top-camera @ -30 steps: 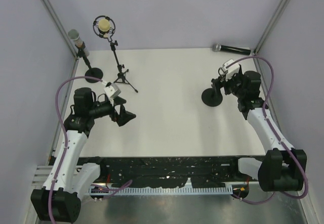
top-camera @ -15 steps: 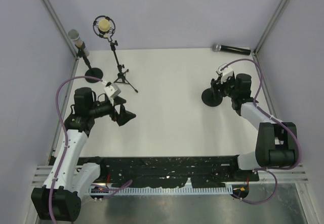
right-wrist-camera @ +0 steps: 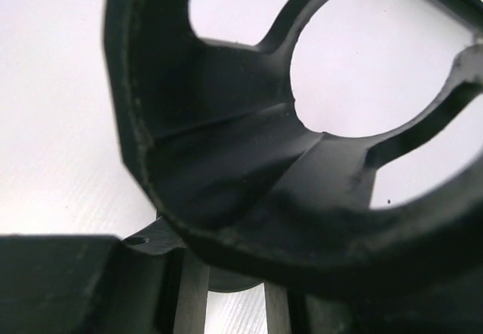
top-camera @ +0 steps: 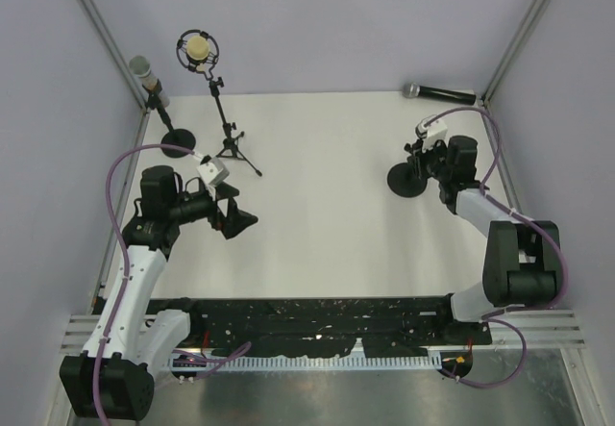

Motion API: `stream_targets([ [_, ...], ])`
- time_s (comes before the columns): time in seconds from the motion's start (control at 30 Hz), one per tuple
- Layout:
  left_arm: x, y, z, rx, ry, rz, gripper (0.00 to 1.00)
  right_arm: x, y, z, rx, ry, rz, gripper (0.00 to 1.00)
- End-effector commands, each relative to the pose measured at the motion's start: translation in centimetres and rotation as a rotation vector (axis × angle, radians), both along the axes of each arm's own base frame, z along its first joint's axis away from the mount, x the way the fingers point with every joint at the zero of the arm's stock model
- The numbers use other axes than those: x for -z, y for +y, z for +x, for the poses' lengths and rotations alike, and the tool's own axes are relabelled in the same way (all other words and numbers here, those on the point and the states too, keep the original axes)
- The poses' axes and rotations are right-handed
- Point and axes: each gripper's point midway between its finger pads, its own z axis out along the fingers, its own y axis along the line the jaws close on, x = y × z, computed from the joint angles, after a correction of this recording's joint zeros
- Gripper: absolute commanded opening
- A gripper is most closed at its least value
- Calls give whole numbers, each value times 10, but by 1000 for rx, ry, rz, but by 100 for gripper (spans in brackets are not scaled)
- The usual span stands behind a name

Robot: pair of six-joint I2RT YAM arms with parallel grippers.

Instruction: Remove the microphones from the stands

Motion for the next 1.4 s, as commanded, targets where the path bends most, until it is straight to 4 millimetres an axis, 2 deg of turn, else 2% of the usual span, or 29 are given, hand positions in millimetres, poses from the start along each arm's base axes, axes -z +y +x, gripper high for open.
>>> stream_targets([
  [0.0,-4,2,6,-11,-27,-3,100,-46,-38,38,156,-126,-19,6],
  [0.07,-4,3,6,-15,-27,-2,100,-47,-55,52,215,-127,-22,6],
  [0.17,-4,6,8,-29,-32,3,100,-61,-89,75,311,-155,-20,6],
  [0.27,-3,8,10,-44,-35,12,100,-62,-122,96,389,-155,-8,6],
  [0.3,-4,9,10,-45,-39,14,100,-53,-133,100,416,-138,-7,6],
  [0.33,-4,10,11,-50,-39,16,100,-62,-141,105,433,-160,-8,5],
  [0.37,-3,11,12,-56,-39,19,100,-54,-152,108,457,-145,-5,6],
  [0.4,-3,11,12,-58,-39,20,100,-62,-158,113,465,-161,2,6],
  [0.43,-2,12,13,-62,-39,23,100,-54,-167,115,483,-142,16,6],
  [0.47,-2,13,14,-66,-38,25,100,-60,-173,120,494,-155,23,6],
  [0.5,-2,13,15,-68,-40,27,100,-55,-181,122,510,-139,31,5],
  [0.63,-1,15,17,-80,-37,34,100,-54,-200,132,546,-142,58,6],
  [0.83,0,16,18,-88,-40,41,100,-42,-196,134,516,-112,83,6],
  [0.9,0,17,18,-90,-40,42,100,-44,-192,132,499,-116,90,12],
  [0.97,-1,17,18,-91,-43,42,100,-45,-190,130,488,-117,92,28],
  [1.0,-1,17,18,-91,-45,42,100,-45,-188,128,481,-118,87,45],
  [1.07,-1,17,17,-90,-45,41,100,-49,-185,124,470,-120,86,69],
  [1.1,-2,17,17,-93,-46,42,100,-47,-182,120,462,-110,89,75],
  [1.13,-2,18,17,-94,-51,43,100,-55,-179,116,453,-120,88,85],
  [1.17,-3,17,16,-91,-52,41,100,-51,-176,111,441,-107,91,89],
  [1.2,-4,18,16,-91,-58,40,100,-63,-173,106,433,-121,91,96],
  [1.23,-6,18,15,-92,-64,39,100,-64,-169,100,424,-115,94,98],
  [1.3,-7,18,14,-92,-66,37,100,-77,-165,85,420,-109,97,95],
  [1.37,-9,19,13,-95,-74,38,100,-99,-159,65,419,-100,98,95],
])
